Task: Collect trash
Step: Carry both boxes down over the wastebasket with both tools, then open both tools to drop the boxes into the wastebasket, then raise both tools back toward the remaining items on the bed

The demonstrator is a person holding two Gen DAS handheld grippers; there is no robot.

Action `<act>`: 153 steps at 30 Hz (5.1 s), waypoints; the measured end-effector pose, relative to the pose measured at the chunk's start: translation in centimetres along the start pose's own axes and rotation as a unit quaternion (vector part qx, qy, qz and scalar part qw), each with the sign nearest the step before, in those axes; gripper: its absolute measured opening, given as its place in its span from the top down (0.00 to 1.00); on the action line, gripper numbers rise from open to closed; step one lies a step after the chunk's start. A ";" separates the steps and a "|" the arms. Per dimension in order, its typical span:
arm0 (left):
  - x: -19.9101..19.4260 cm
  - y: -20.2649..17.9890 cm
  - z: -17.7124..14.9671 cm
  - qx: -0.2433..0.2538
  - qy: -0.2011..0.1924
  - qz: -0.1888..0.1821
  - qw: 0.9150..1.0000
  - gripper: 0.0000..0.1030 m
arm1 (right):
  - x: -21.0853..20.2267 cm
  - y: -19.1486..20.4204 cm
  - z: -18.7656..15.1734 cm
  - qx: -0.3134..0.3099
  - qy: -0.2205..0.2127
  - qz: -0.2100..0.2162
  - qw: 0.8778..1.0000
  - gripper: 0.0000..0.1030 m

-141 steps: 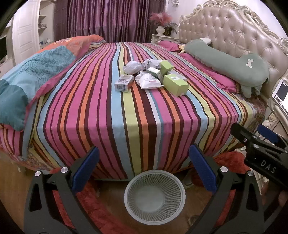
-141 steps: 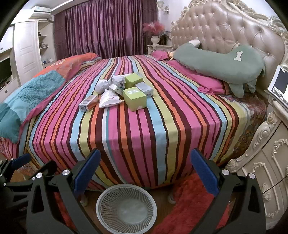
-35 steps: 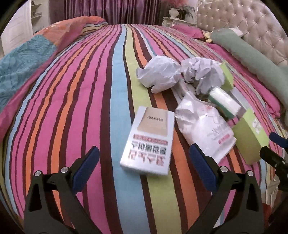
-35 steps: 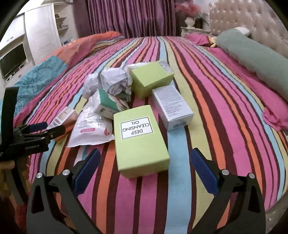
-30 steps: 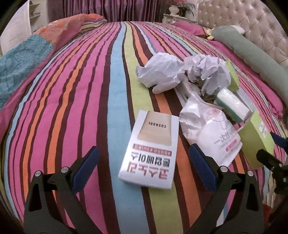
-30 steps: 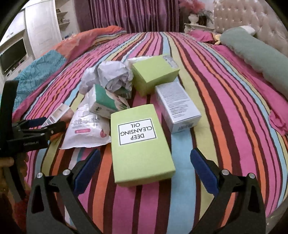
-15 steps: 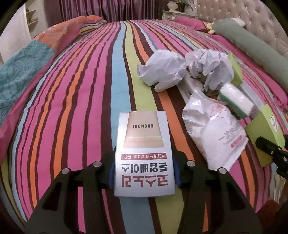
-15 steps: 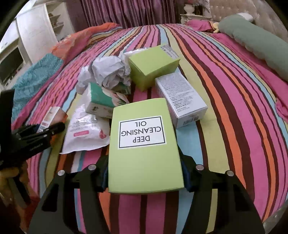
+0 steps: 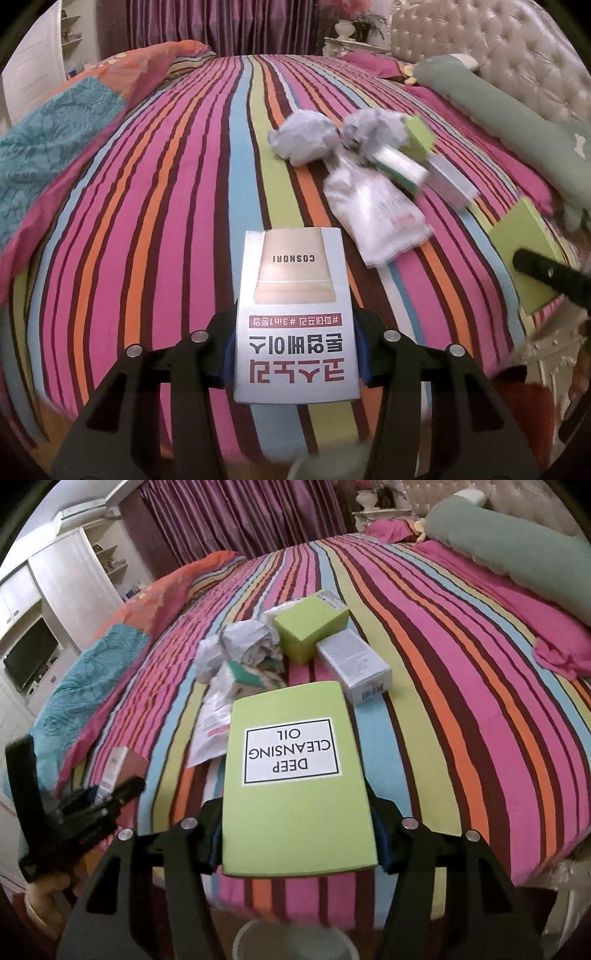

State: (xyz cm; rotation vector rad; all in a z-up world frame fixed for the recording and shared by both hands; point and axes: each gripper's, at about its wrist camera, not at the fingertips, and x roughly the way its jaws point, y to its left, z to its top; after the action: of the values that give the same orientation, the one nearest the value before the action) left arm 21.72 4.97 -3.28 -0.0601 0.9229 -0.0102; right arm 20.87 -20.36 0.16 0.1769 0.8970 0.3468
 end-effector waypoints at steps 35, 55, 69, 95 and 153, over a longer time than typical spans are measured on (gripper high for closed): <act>5.1 -6.7 -23.4 -0.017 0.296 -0.054 0.953 0.54 | 5.0 -0.6 -21.1 0.129 0.249 -0.030 0.959 0.45; 11.6 -5.2 -28.4 -0.114 0.435 -0.055 0.891 0.54 | 13.6 -2.0 -26.5 0.193 0.380 -0.059 0.903 0.44; 13.4 -4.6 -29.5 -0.134 0.442 -0.040 0.886 0.33 | 14.0 -2.8 -26.6 0.227 0.379 -0.090 0.892 0.26; 11.9 -2.4 -29.3 -0.173 0.430 -0.024 0.886 0.33 | 12.3 -3.9 -26.5 0.238 0.347 -0.085 0.903 0.26; 2.1 -5.0 3.3 -0.116 0.042 -0.069 0.990 0.33 | 0.9 -1.6 1.6 -0.047 -0.035 -0.095 0.994 0.25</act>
State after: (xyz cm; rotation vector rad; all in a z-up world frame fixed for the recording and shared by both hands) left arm 25.72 0.03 -2.64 -0.3415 1.0005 -0.0340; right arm 22.99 -21.49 0.04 0.0163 0.8198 0.2035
